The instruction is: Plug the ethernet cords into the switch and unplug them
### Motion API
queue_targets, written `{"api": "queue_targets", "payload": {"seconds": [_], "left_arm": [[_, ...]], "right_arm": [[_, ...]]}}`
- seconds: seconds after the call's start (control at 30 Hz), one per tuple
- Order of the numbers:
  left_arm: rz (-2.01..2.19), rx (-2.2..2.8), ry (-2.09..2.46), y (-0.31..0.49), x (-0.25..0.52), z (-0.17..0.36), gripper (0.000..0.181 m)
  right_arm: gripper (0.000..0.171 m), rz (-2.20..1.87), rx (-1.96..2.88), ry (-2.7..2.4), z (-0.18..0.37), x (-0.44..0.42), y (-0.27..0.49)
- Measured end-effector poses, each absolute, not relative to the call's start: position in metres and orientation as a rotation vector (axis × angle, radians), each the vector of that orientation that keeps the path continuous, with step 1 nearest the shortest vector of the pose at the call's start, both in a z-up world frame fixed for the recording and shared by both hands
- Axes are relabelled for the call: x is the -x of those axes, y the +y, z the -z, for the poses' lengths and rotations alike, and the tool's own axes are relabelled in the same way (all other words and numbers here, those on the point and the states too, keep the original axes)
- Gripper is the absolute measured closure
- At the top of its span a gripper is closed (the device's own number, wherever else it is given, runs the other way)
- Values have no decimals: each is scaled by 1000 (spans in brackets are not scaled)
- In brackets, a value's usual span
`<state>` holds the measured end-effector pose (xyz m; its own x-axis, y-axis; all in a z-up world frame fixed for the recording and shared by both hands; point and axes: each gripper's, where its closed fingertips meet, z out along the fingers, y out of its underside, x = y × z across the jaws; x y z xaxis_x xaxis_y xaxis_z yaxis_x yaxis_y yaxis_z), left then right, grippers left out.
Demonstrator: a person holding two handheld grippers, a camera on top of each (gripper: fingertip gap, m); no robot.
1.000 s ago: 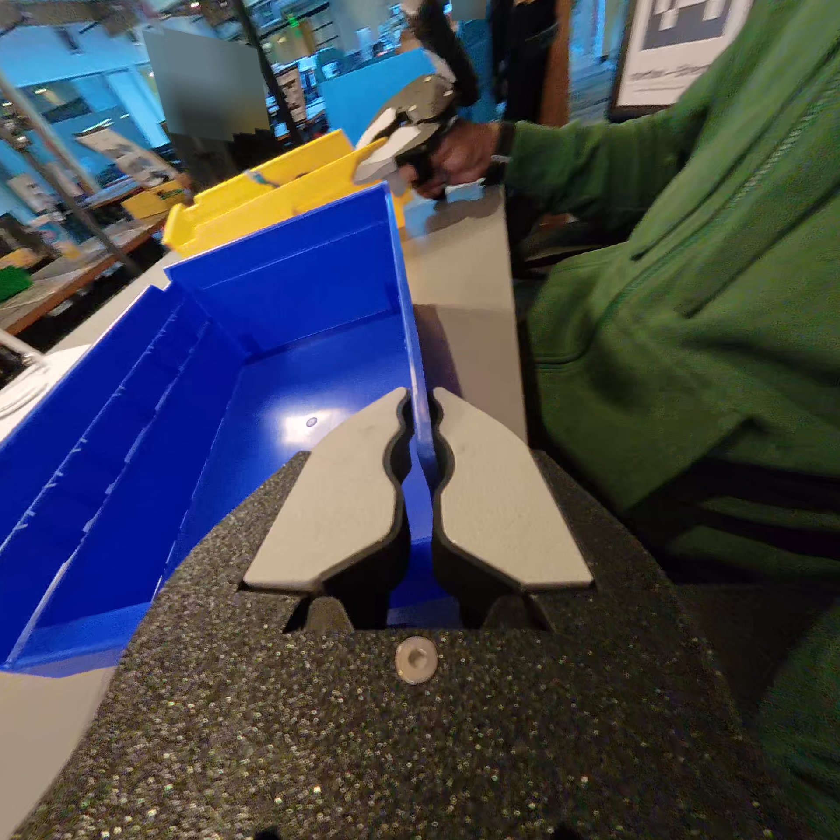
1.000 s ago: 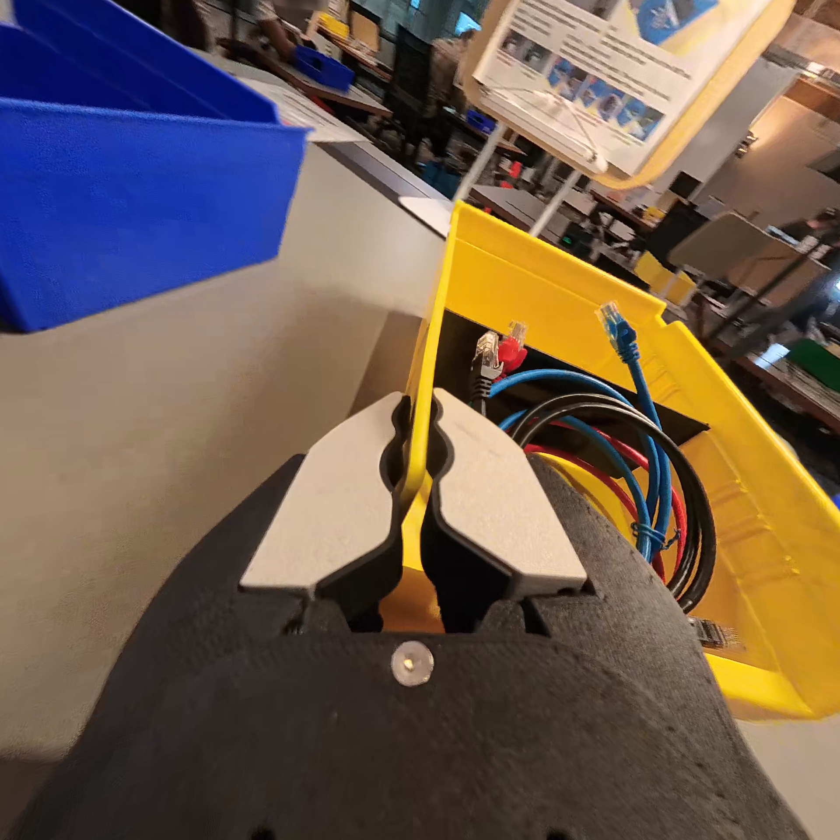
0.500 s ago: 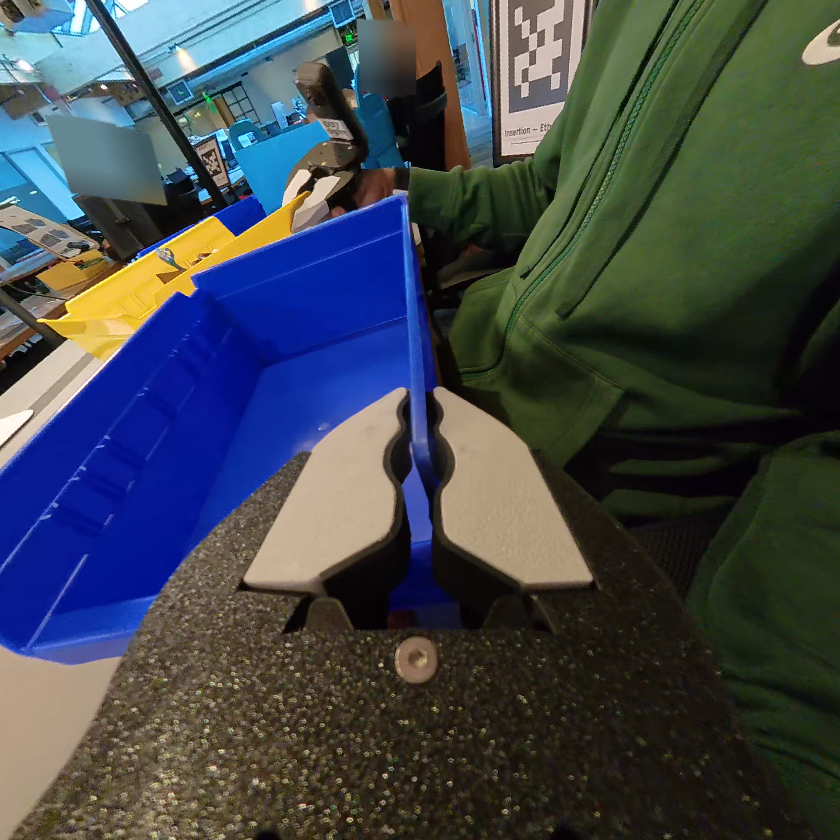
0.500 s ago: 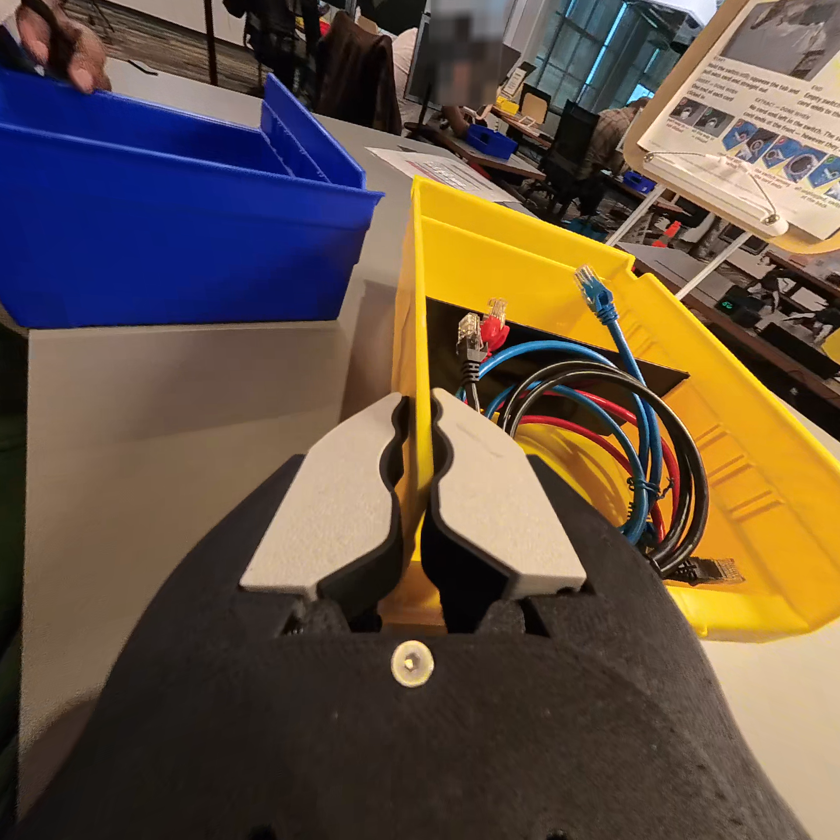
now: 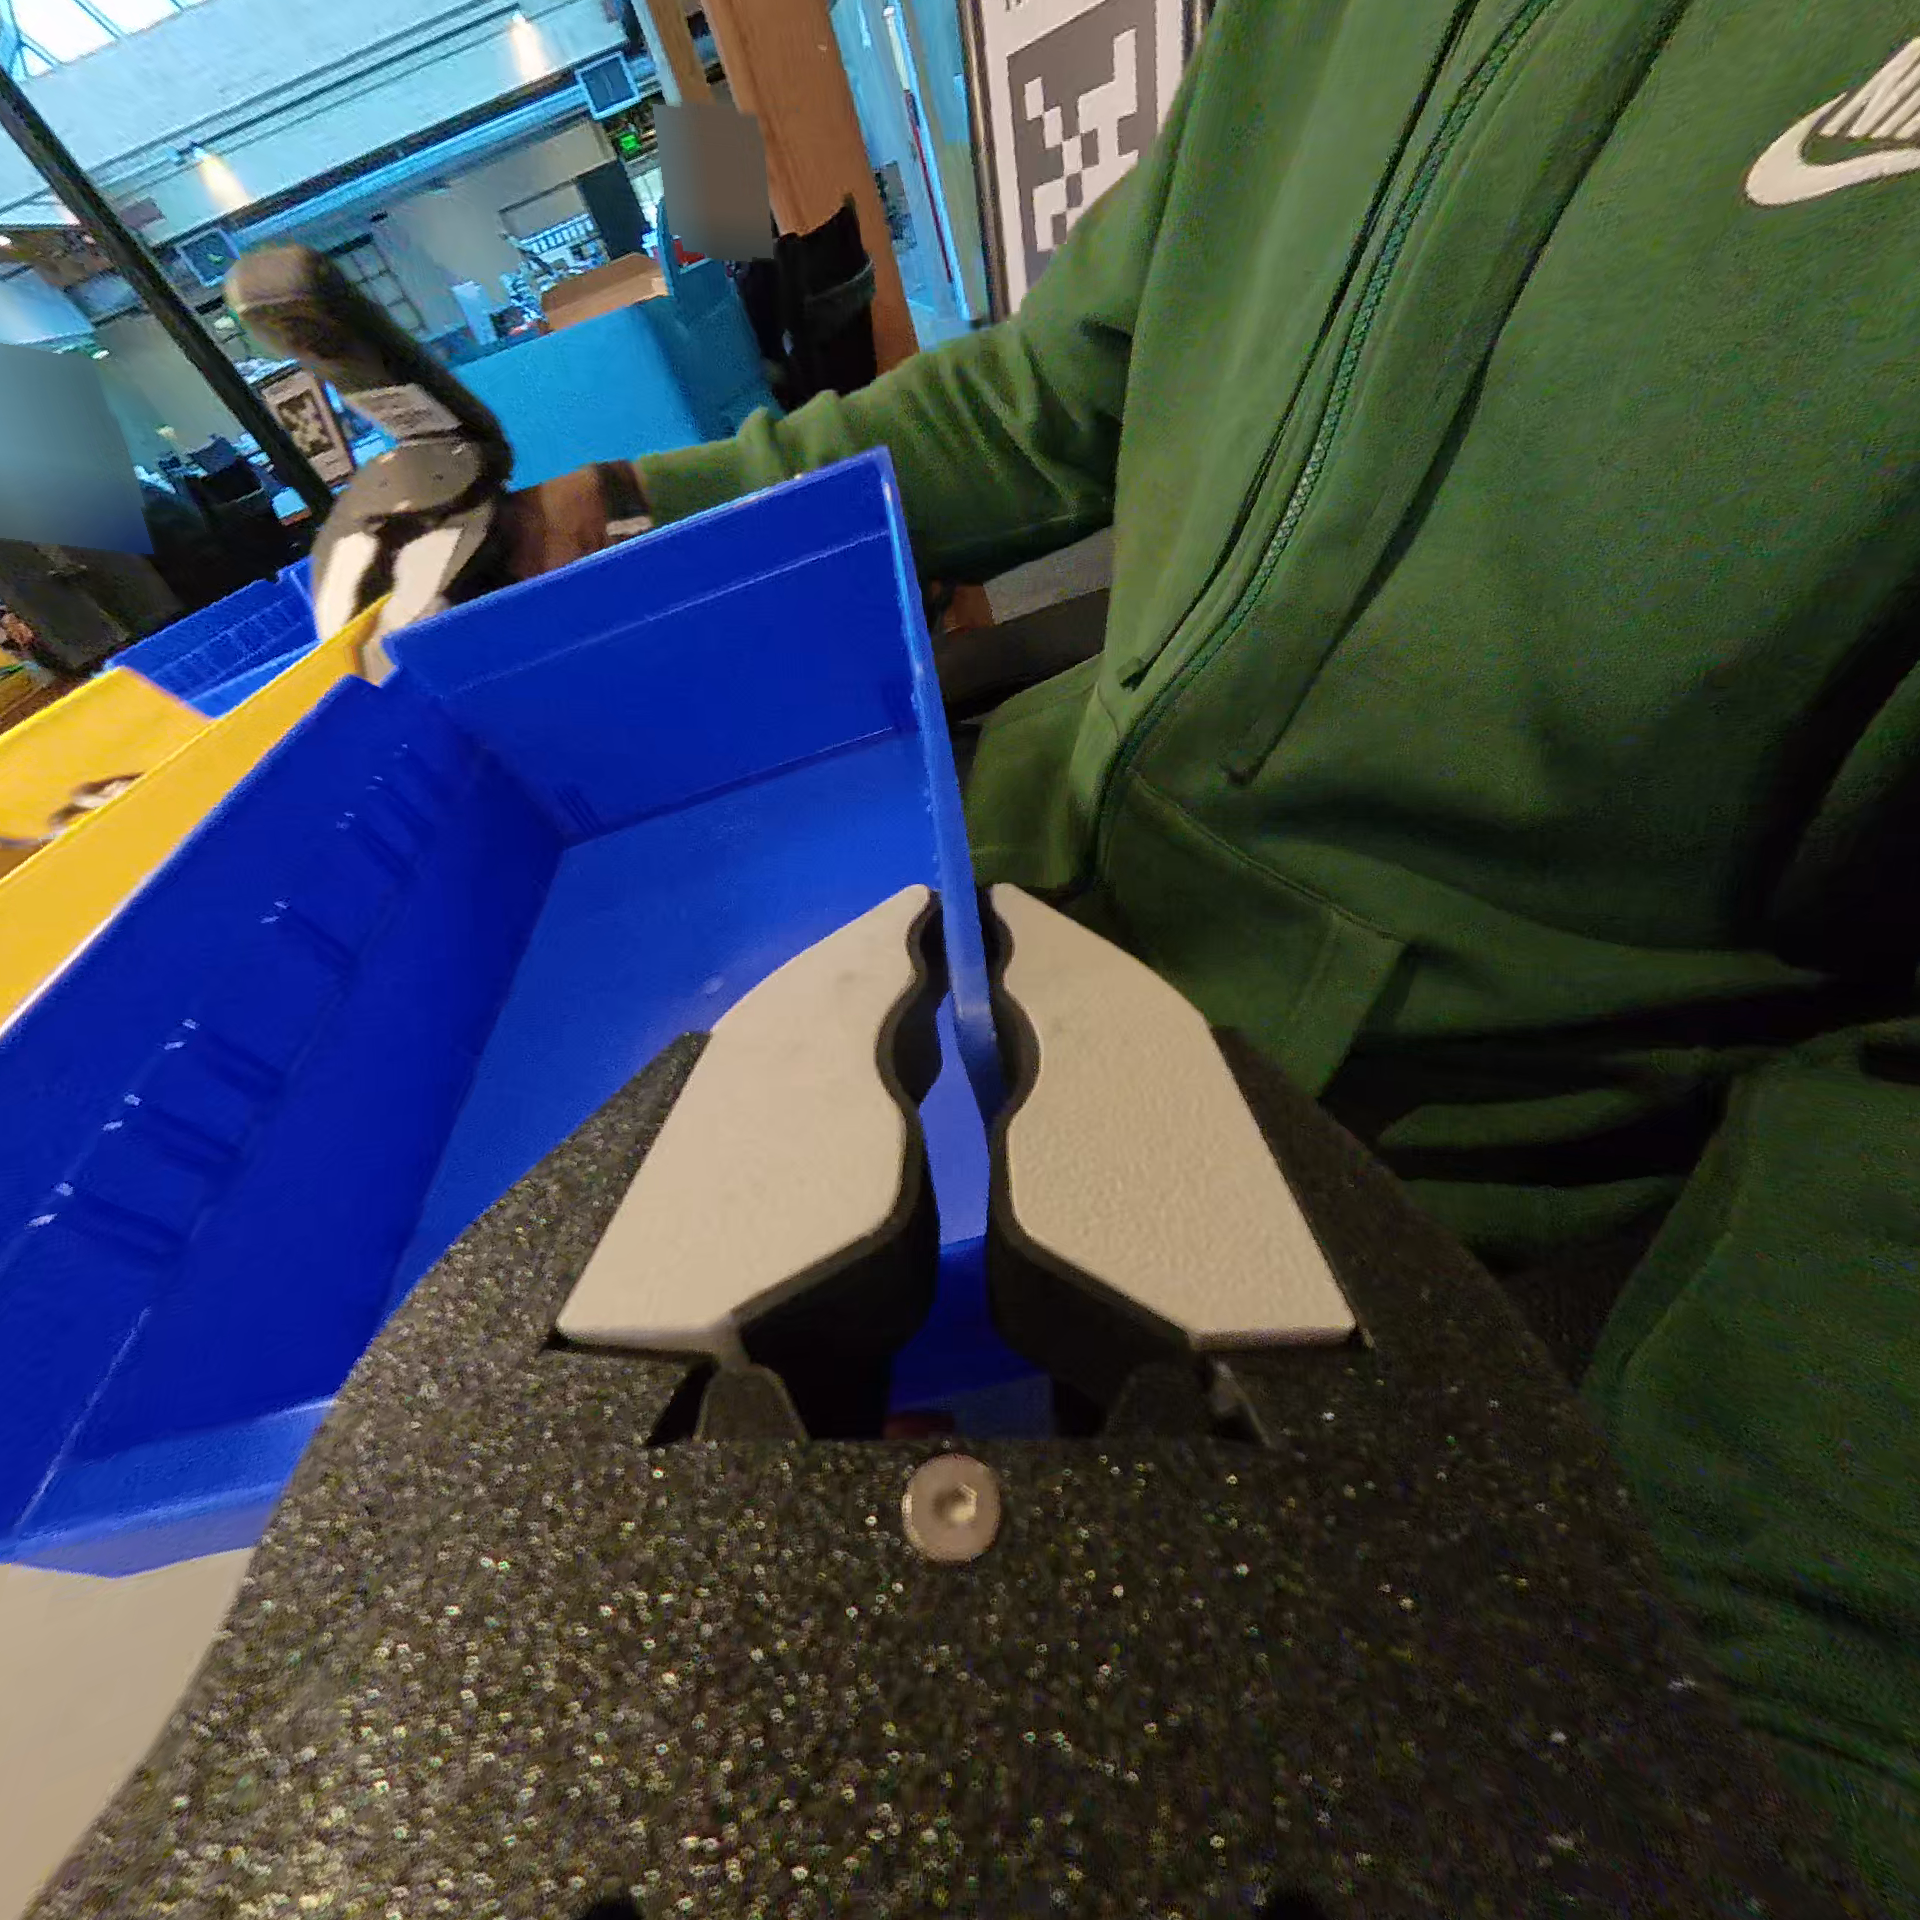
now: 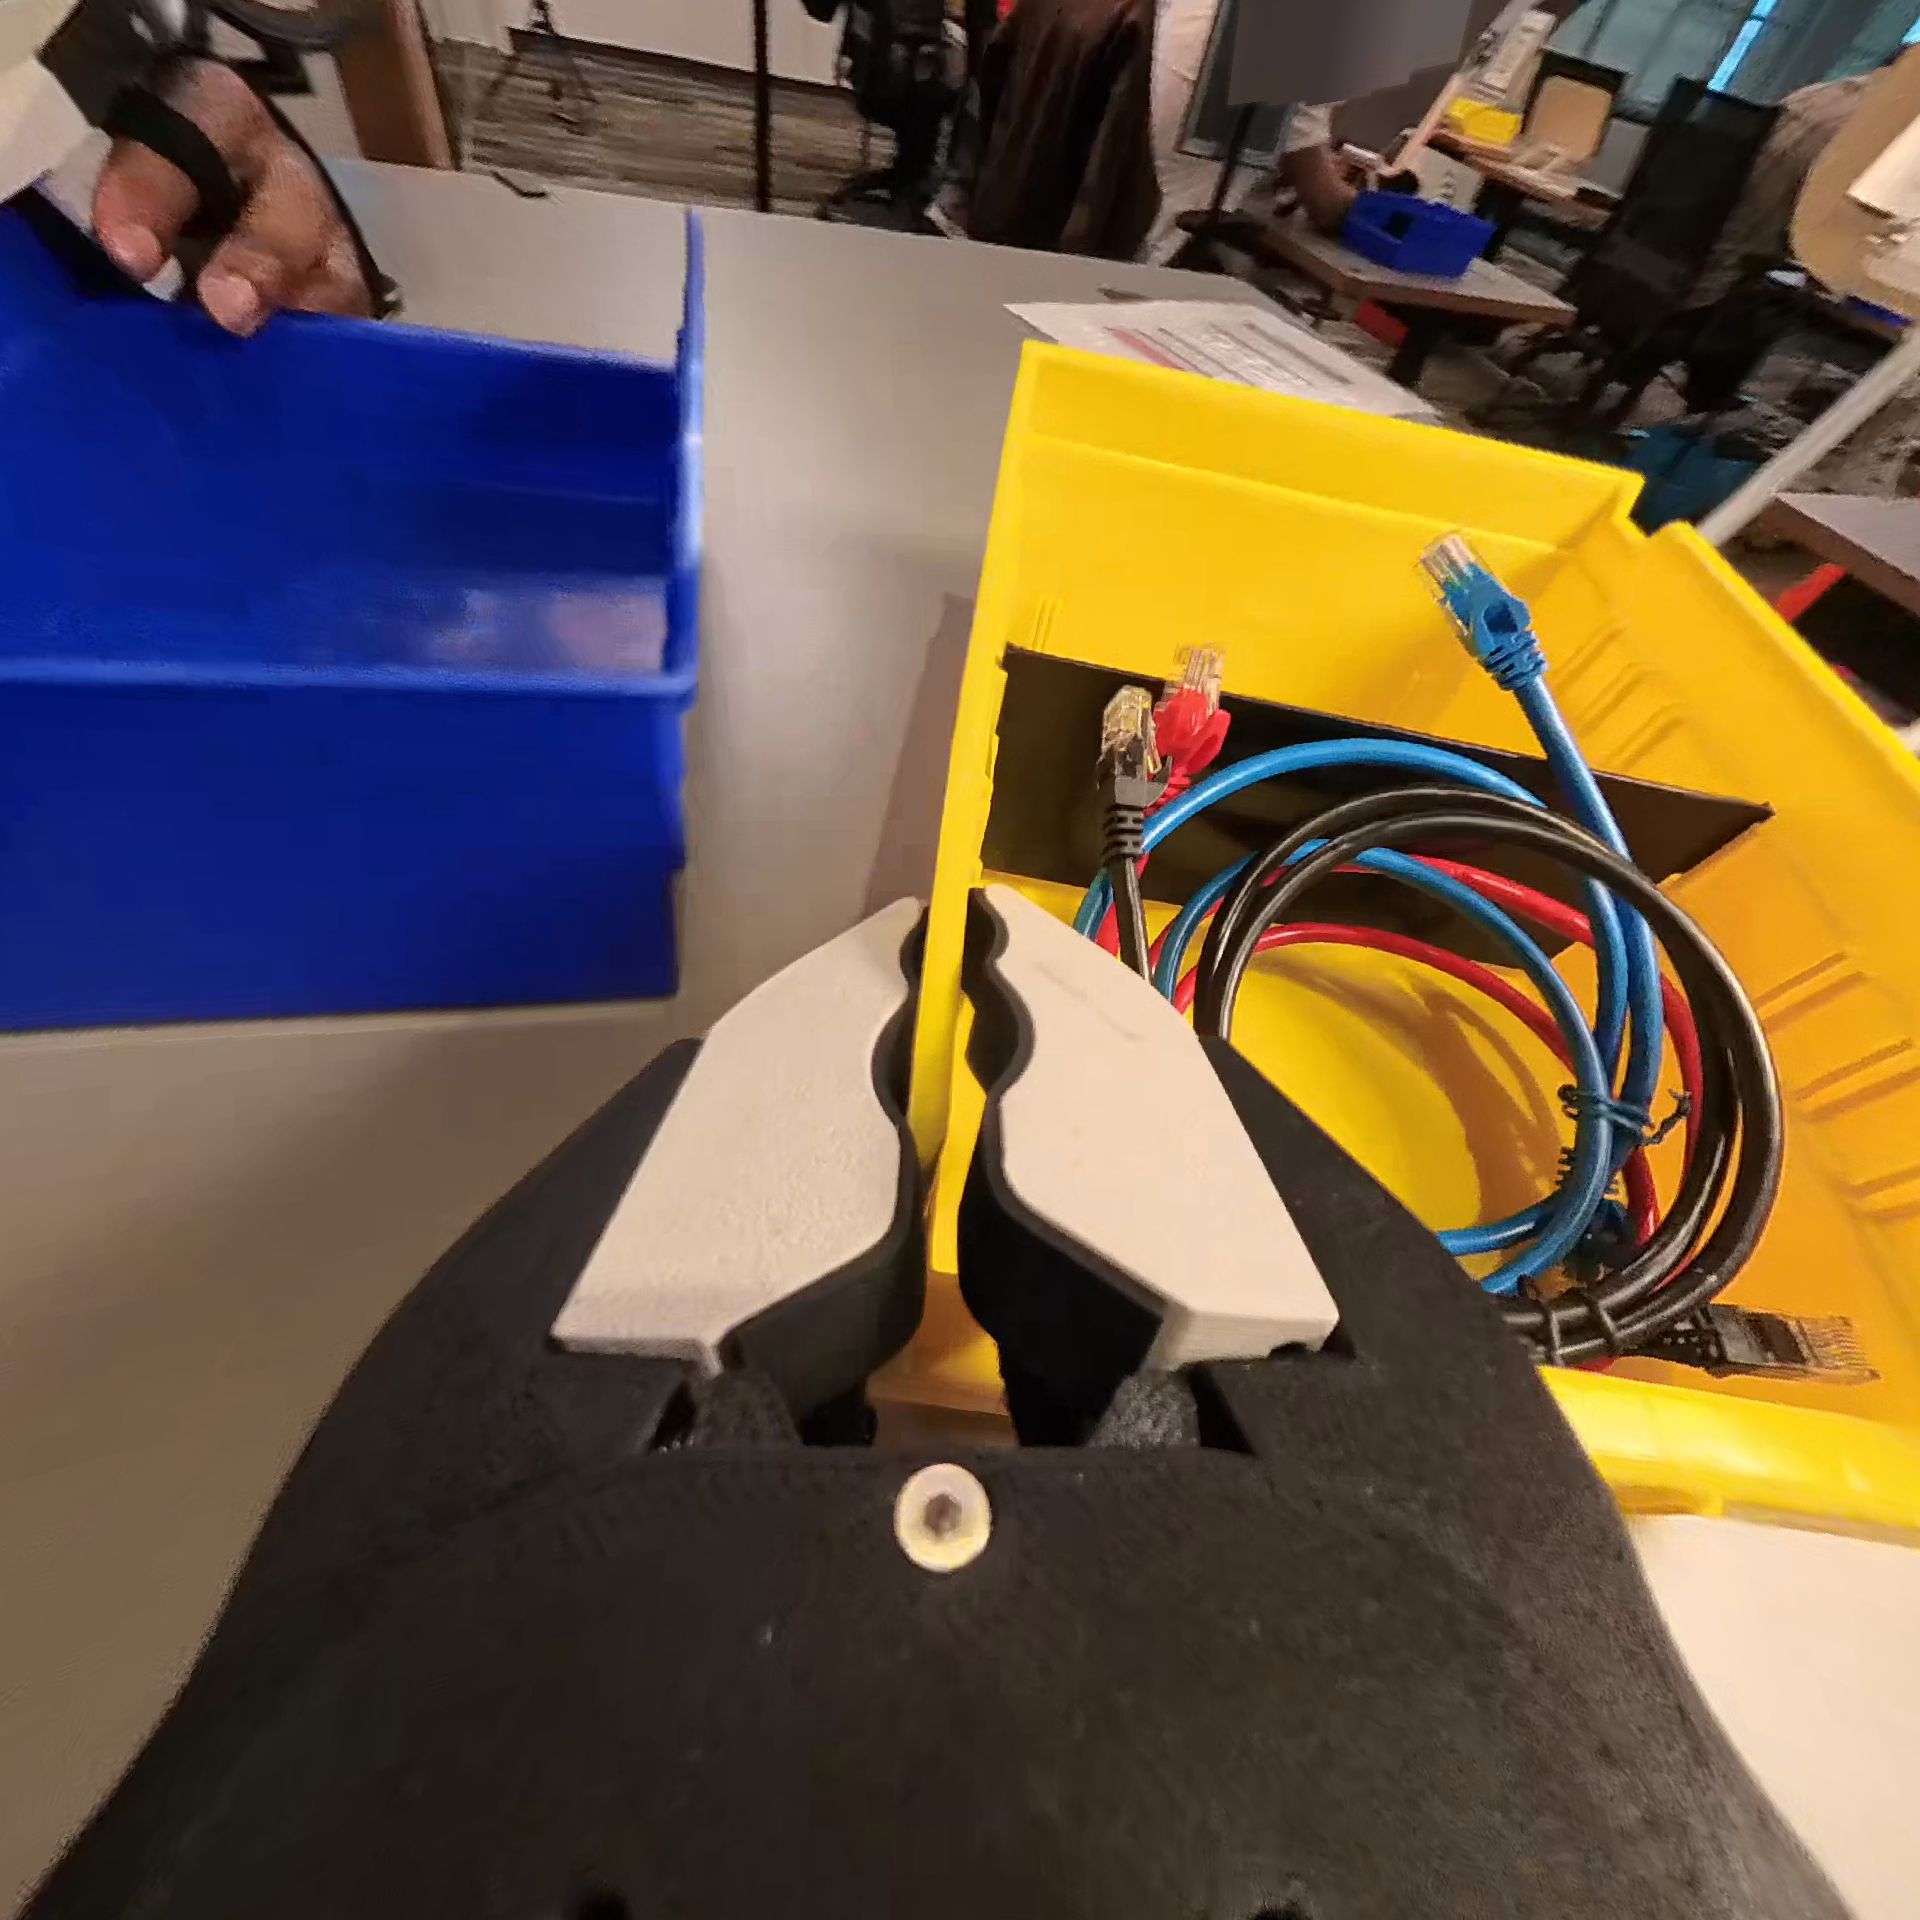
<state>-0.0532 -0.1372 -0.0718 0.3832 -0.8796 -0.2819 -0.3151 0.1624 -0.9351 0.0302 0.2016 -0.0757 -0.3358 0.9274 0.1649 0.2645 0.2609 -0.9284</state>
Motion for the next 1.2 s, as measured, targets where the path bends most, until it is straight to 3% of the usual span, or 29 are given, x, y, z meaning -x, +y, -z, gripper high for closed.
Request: {"api": "queue_targets", "payload": {"seconds": [0.4, 0.53, 0.67, 0.9, 0.97, 1.07, 1.2], "left_arm": [[608, 1386, 1196, -125, 36, 72, 177], [604, 1387, 1193, -124, 35, 72, 177], [600, 1389, 1189, -121, 31, 72, 177], [585, 1415, 1159, -94, 6, 72, 177], [577, 1425, 1146, -79, -8, 72, 176], [536, 1450, 1106, -49, -34, 72, 176], [351, 1487, 1028, 2, -71, 75, 171]], "right_arm": [[168, -1267, 888, -1894, 74, 77, 150], [147, -1129, 918, -1767, 65, 76, 164], [136, -1014, 1007, -1591, 39, 33, 206], [137, -585, 1270, -1204, 42, -98, 278], [145, -503, 1249, -1100, 38, -132, 293], [146, -525, 1382, -966, 48, -178, 327], [143, -682, 1386, -849, 14, -218, 328]]}}
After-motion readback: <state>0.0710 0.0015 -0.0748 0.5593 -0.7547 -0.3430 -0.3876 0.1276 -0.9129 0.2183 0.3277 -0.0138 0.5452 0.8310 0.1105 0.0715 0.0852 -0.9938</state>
